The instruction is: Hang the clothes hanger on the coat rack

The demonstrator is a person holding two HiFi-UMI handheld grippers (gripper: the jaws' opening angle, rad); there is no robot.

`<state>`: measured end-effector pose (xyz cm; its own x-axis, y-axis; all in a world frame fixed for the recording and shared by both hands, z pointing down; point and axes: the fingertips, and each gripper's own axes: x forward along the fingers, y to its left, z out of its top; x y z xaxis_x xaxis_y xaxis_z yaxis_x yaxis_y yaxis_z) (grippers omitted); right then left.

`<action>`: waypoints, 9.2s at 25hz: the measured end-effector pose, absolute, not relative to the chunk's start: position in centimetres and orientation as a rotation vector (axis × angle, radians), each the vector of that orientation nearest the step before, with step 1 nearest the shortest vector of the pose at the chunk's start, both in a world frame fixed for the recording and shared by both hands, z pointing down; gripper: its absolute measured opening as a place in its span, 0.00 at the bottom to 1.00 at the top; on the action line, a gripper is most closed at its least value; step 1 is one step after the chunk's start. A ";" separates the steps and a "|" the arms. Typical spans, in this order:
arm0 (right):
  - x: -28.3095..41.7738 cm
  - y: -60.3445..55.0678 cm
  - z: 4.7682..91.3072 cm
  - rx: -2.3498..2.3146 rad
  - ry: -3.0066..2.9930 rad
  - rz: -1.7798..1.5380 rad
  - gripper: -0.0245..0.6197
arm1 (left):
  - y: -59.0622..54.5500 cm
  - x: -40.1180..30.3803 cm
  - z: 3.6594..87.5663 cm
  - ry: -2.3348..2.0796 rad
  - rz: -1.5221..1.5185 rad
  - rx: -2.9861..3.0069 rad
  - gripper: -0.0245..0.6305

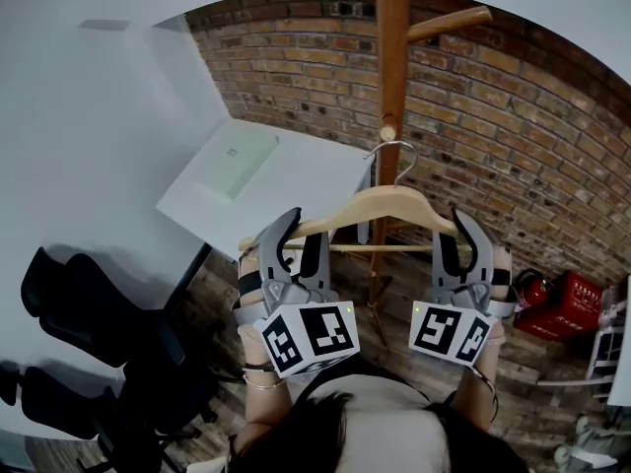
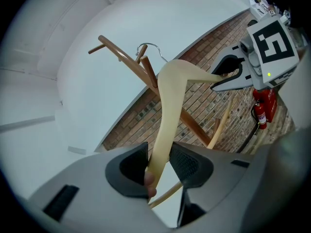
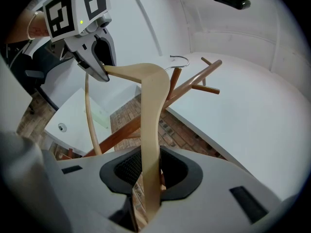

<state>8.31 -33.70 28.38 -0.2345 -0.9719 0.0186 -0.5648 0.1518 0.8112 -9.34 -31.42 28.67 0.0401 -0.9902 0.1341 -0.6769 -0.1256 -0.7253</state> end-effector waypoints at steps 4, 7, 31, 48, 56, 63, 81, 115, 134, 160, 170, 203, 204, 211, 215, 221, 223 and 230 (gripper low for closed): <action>8.0 -34.2 28.1 1.463 -1.871 -0.942 0.21 | -32.0 -9.6 28.5 1.665 -0.874 -1.854 0.25; 7.9 -34.6 28.0 1.468 -1.867 -0.939 0.21 | -32.5 -9.8 28.4 1.659 -0.872 -1.858 0.25; 8.0 -38.4 30.9 1.483 -1.815 -0.834 0.21 | -37.5 -9.9 31.3 1.587 -0.916 -1.956 0.25; 8.2 -40.0 32.5 1.482 -1.798 -0.801 0.21 | -39.2 -9.6 33.0 1.563 -0.948 -1.993 0.26; 8.3 -40.6 32.6 1.504 -1.810 -0.799 0.22 | -39.8 -9.5 33.3 1.564 -0.918 -2.012 0.26; 8.4 -40.9 32.6 1.519 -1.820 -0.781 0.22 | -40.2 -9.4 33.2 1.568 -0.859 -2.028 0.27; 8.6 -40.1 32.2 1.539 -1.864 -0.748 0.28 | -39.7 -9.4 33.3 1.554 -0.824 -2.071 0.29; 9.6 -34.8 33.0 1.494 -1.981 -0.724 0.29 | -32.9 -9.0 32.3 1.707 -0.689 -2.114 0.26; 10.0 -32.4 33.7 1.489 -2.190 -0.652 0.24 | -29.1 -7.2 33.4 1.833 -0.568 -2.190 0.13; 4.9 -25.4 33.6 1.596 -2.354 -0.423 0.12 | -23.1 -10.4 32.2 1.803 -0.289 -2.367 0.05; 4.4 -22.0 33.8 1.653 -2.425 -0.265 0.10 | -20.0 -11.3 32.3 1.796 -0.231 -2.390 0.05; 5.7 -9.1 36.0 1.788 -2.455 -0.016 0.10 | -7.9 -10.0 35.1 1.728 -0.246 -2.535 0.05; 5.8 -8.8 36.1 1.794 -2.450 -0.018 0.10 | -7.7 -10.0 35.2 1.728 -0.240 -2.537 0.05; 5.6 -7.5 36.0 1.806 -2.454 -0.037 0.10 | -6.5 -10.2 35.4 1.732 -0.220 -2.551 0.05; 5.5 -7.3 36.0 1.809 -2.453 -0.043 0.10 | -6.3 -10.3 35.4 1.726 -0.216 -2.559 0.05; 5.2 -7.3 35.9 1.807 -2.447 -0.056 0.10 | -6.2 -10.5 35.6 1.725 -0.230 -2.567 0.05; 5.1 -7.3 35.8 1.800 -2.446 -0.064 0.10 | -6.2 -10.6 35.6 1.725 -0.225 -2.572 0.05; 4.9 -7.5 35.6 1.791 -2.443 -0.072 0.10 | -6.3 -10.7 35.6 1.731 -0.212 -2.579 0.05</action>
